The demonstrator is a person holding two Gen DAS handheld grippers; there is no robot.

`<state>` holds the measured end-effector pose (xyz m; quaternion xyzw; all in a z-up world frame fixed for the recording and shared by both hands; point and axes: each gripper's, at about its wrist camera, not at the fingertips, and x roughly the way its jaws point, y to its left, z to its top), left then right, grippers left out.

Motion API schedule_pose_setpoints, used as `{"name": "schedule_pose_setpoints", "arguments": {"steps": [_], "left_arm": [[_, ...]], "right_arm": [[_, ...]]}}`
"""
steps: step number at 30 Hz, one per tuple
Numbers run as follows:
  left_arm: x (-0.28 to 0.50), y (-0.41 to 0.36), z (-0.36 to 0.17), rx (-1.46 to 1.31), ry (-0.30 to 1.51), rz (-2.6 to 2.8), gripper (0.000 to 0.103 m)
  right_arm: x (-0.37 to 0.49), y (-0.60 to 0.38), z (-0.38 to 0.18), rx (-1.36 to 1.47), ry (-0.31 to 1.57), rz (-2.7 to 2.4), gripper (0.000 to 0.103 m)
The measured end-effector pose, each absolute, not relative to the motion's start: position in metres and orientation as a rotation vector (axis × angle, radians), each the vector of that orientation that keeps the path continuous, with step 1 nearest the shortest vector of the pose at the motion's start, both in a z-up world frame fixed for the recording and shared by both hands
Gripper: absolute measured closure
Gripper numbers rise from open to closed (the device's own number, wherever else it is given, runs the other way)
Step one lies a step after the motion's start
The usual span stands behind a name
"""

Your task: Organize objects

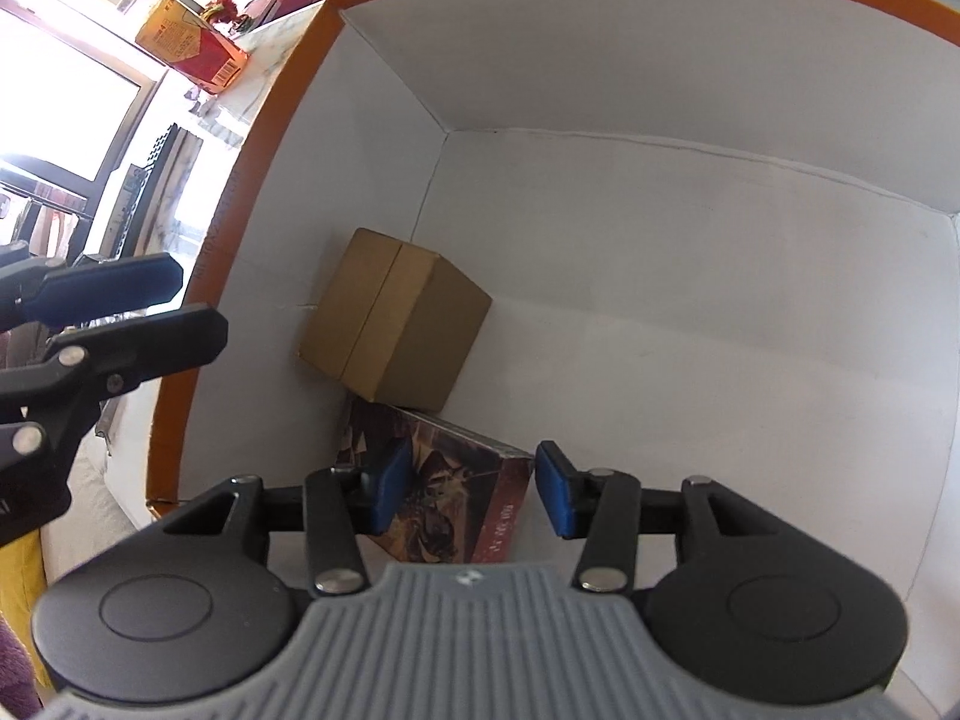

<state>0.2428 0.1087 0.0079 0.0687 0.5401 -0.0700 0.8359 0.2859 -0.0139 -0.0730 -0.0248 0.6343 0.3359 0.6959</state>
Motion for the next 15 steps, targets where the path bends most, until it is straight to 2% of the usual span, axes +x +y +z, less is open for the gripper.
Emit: {"name": "schedule_pose_setpoints", "arguments": {"steps": [2, 5, 7, 12, 15], "left_arm": [[0.241, 0.110, 0.005, 0.143, 1.149, -0.157, 0.067], [0.239, 0.110, 0.001, 0.141, 1.158, -0.169, 0.075], [0.239, 0.111, -0.001, 0.138, 1.164, -0.175, 0.081], [0.238, 0.115, -0.004, 0.113, 1.169, -0.182, 0.084], [0.239, 0.120, -0.004, 0.079, 1.174, -0.190, 0.084]], "right_arm": [[0.285, -0.015, -0.072, -0.065, 1.410, 0.740, 0.052], [0.285, -0.015, -0.071, -0.075, 1.417, 0.735, 0.053], [0.283, -0.012, -0.073, -0.094, 1.437, 0.738, 0.056], [0.285, -0.002, -0.081, -0.118, 1.457, 0.728, 0.072], [0.284, 0.004, -0.081, -0.137, 1.442, 0.727, 0.072]]}}
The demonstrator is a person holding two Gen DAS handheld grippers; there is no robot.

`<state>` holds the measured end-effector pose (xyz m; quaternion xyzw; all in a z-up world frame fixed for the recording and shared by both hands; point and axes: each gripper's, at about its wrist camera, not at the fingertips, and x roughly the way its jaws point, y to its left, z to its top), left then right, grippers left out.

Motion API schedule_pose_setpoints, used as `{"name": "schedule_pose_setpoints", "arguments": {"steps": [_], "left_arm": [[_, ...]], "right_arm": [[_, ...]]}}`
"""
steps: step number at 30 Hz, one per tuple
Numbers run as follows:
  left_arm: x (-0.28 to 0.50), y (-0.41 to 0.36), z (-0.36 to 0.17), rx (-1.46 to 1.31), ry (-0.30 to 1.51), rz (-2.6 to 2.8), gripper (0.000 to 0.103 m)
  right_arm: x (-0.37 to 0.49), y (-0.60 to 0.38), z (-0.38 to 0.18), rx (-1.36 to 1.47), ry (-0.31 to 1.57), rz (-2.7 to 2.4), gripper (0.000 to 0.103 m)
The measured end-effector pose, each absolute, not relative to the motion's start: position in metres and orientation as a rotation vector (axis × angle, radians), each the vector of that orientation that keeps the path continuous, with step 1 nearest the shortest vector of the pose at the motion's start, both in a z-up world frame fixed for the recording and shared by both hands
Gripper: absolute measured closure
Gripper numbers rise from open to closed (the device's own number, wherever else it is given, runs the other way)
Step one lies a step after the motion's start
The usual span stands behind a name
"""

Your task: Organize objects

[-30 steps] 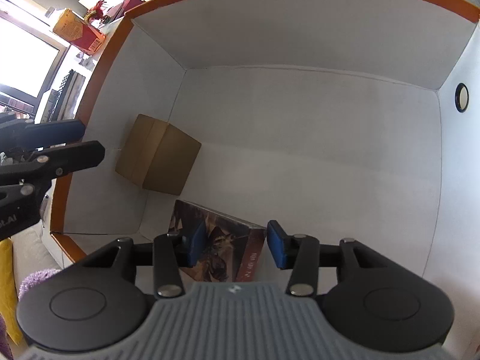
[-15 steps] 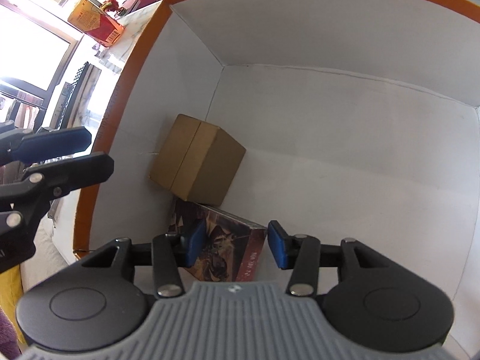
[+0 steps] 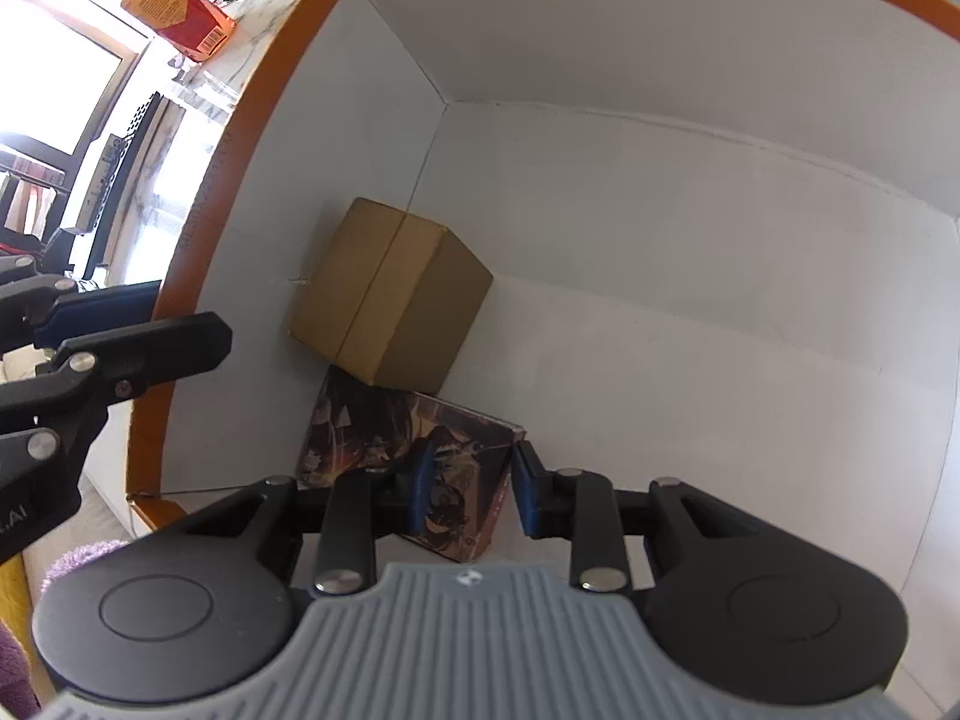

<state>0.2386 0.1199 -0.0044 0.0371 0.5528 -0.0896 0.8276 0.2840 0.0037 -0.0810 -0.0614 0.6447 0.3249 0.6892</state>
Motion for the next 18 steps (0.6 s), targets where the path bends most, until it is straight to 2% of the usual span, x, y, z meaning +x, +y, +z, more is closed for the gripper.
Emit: {"name": "schedule_pose_setpoints", "arguments": {"steps": [4, 8, 13, 18], "left_arm": [[0.238, 0.124, -0.004, 0.054, 1.174, -0.200, 0.084], [0.239, 0.130, -0.005, 0.018, 1.167, -0.198, 0.085], [0.242, 0.140, 0.001, -0.029, 1.133, -0.167, 0.085], [0.242, 0.149, 0.007, -0.083, 1.124, -0.174, 0.085]], "right_arm": [[0.285, 0.004, -0.081, -0.154, 1.443, 0.735, 0.071], [0.286, 0.002, -0.066, -0.145, 1.394, 0.778, 0.058], [0.293, 0.006, -0.039, -0.052, 1.316, 0.797, 0.057], [0.300, 0.019, -0.043, -0.034, 1.318, 0.781, 0.057]]}}
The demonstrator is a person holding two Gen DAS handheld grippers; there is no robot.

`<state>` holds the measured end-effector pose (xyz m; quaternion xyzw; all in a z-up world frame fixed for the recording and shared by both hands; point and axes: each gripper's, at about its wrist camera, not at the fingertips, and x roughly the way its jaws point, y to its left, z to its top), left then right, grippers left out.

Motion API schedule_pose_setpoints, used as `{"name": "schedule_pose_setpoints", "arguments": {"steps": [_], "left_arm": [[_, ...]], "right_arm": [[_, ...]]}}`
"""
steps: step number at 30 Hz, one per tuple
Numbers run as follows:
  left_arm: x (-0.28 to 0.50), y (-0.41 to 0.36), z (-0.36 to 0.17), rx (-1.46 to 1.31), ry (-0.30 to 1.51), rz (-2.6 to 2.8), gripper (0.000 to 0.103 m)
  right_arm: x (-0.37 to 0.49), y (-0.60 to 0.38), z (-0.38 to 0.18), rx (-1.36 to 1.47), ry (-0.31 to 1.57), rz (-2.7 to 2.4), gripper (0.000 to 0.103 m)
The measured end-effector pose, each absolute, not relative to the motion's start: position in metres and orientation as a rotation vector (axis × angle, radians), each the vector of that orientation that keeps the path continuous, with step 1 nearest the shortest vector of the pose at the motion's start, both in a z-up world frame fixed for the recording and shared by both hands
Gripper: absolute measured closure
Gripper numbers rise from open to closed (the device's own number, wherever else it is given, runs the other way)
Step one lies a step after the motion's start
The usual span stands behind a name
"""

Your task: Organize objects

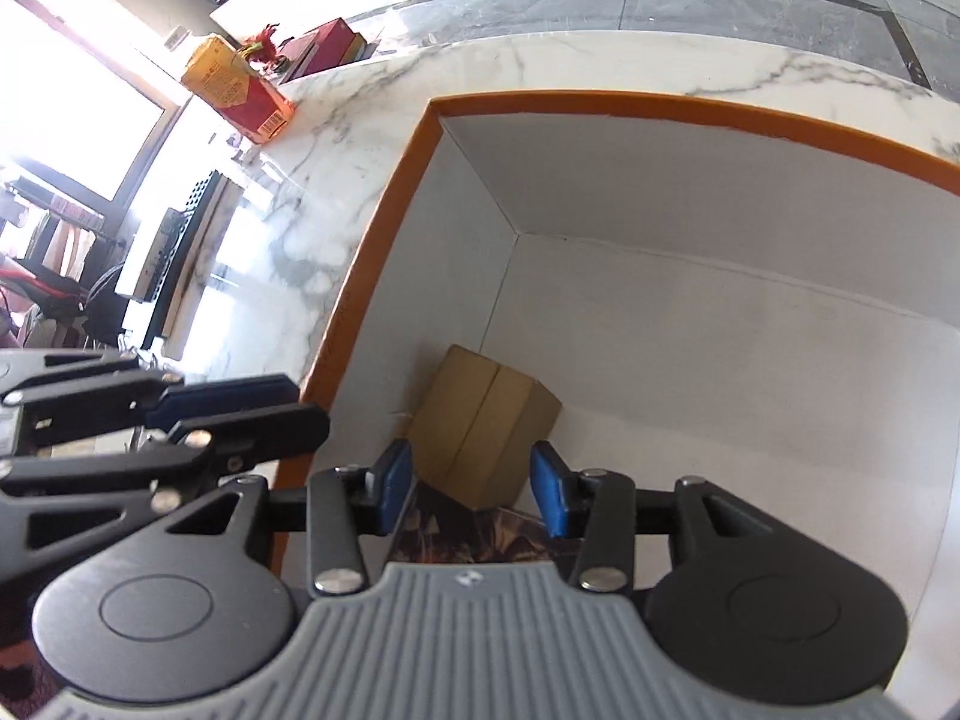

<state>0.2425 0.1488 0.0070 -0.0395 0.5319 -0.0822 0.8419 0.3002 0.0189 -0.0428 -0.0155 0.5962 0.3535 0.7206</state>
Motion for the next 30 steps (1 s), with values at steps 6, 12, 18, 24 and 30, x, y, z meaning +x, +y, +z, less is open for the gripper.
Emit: {"name": "schedule_pose_setpoints", "arguments": {"steps": [6, 12, 18, 24, 30], "left_arm": [[0.241, 0.151, 0.008, -0.093, 1.112, -0.184, 0.085], [0.242, 0.150, 0.007, -0.082, 1.102, -0.192, 0.087], [0.245, 0.147, 0.006, -0.082, 1.106, -0.178, 0.087], [0.246, 0.145, 0.007, -0.075, 1.107, -0.182, 0.087], [0.248, 0.142, 0.002, -0.070, 1.120, -0.189, 0.087]], "right_arm": [[0.302, 0.014, -0.043, -0.013, 1.347, 0.740, 0.079], [0.305, 0.004, -0.046, 0.025, 1.335, 0.747, 0.099], [0.305, -0.005, -0.042, -0.024, 1.311, 0.725, 0.103], [0.312, -0.020, -0.065, -0.061, 1.367, 0.638, 0.103], [0.314, -0.014, -0.067, -0.092, 1.355, 0.640, 0.103]]}}
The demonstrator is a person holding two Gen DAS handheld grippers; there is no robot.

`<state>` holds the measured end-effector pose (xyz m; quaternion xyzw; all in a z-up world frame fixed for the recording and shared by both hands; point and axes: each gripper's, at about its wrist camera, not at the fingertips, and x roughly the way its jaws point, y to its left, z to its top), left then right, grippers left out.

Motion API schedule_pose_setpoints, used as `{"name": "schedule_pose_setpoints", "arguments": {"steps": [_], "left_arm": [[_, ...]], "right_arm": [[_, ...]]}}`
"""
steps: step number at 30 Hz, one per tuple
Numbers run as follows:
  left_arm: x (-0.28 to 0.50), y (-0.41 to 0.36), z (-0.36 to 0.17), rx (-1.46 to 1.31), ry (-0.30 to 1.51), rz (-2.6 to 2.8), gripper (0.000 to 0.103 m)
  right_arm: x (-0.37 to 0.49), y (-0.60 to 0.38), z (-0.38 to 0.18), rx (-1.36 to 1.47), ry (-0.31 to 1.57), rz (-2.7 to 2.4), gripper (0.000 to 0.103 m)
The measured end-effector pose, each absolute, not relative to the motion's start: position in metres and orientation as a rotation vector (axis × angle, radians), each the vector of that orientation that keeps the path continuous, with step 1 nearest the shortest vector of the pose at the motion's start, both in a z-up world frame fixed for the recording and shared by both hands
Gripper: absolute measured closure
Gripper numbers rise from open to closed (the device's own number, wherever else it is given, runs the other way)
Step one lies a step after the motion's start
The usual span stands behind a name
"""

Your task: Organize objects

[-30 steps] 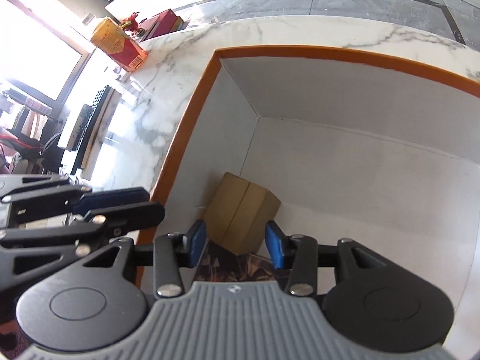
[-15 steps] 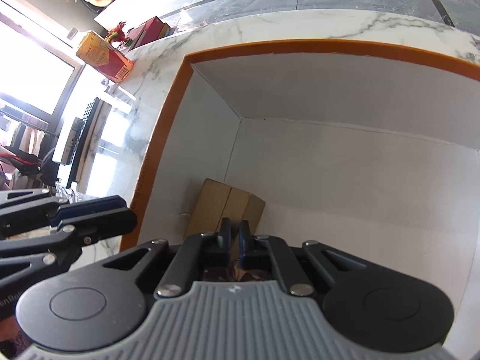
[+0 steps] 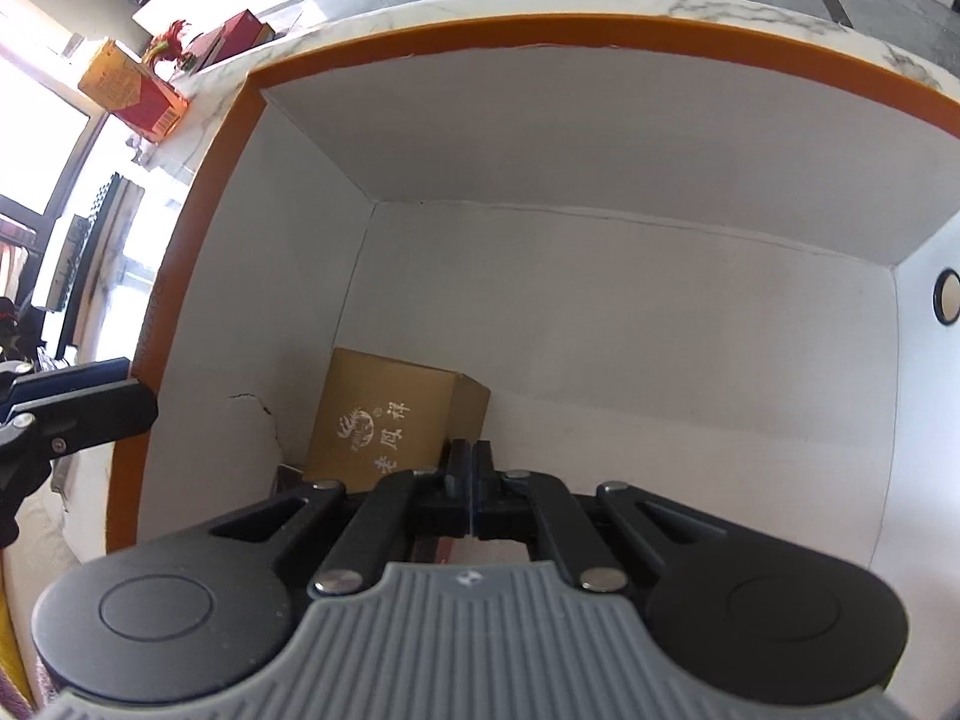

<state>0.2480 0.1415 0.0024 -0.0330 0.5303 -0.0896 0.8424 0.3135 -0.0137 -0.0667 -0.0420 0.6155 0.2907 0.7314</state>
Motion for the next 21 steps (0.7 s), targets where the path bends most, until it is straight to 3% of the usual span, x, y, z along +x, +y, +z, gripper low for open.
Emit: {"name": "schedule_pose_setpoints", "arguments": {"steps": [14, 21], "left_arm": [[0.247, 0.142, 0.003, -0.082, 1.118, -0.179, 0.087], [0.222, 0.142, 0.027, -0.088, 1.062, -0.172, 0.087]], "right_arm": [[0.305, 0.011, -0.070, -0.152, 1.346, 0.720, 0.103], [0.289, -0.010, -0.040, -0.111, 1.284, 0.749, 0.099]]}}
